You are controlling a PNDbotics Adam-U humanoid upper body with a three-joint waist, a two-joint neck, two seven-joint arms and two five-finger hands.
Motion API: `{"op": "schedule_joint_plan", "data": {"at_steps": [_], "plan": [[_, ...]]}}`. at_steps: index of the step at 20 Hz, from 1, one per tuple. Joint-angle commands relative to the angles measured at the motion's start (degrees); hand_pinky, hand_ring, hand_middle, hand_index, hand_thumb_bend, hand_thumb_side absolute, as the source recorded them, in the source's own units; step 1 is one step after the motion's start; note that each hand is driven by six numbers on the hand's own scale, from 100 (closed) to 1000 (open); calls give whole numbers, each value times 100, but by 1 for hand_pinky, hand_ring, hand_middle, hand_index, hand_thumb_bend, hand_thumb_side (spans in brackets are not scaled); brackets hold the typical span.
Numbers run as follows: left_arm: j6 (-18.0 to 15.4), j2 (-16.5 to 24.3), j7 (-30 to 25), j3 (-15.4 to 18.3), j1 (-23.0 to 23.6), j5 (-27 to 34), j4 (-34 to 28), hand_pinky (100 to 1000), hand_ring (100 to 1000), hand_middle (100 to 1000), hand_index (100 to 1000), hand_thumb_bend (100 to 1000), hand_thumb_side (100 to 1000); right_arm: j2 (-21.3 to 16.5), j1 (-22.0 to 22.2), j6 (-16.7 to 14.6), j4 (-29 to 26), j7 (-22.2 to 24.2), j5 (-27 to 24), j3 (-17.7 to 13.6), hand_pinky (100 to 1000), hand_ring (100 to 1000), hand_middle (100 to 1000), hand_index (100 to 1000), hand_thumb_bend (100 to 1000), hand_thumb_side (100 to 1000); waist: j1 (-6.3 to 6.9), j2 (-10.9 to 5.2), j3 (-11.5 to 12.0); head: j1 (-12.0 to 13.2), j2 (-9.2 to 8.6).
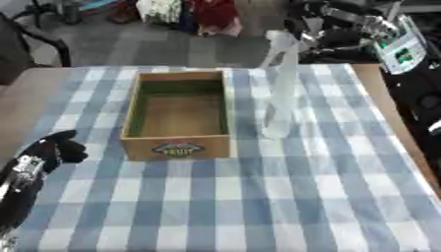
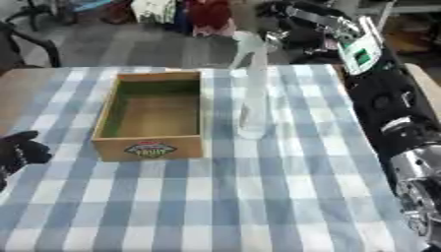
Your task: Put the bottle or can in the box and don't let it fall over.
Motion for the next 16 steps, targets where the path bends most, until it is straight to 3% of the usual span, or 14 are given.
{"op": "schedule_joint_plan", "data": {"at_steps": [1, 8, 16], "plan": [[-11, 33, -20, -15, -78, 27, -62, 744, 675, 639, 863, 116, 973, -32, -185, -464, -3, 539, 187, -1, 1000, 973, 914, 1000, 100, 756, -1, -64, 9, -29, -39], [-12, 33, -30, -20, -83, 37, -62, 744, 677, 639, 864, 117, 972, 41, -214, -565, 31, 705, 510, 20, 1000, 960, 910, 1000, 100, 743, -3, -69, 28, -67, -44], [-6, 33, -32, -17, -89, 48, -60, 744, 678, 638, 864, 117, 972, -95, -266, -396, -51, 402, 358, -160, 1000, 945, 893, 1000, 100, 712, -16, -83, 42, -78, -50]]}}
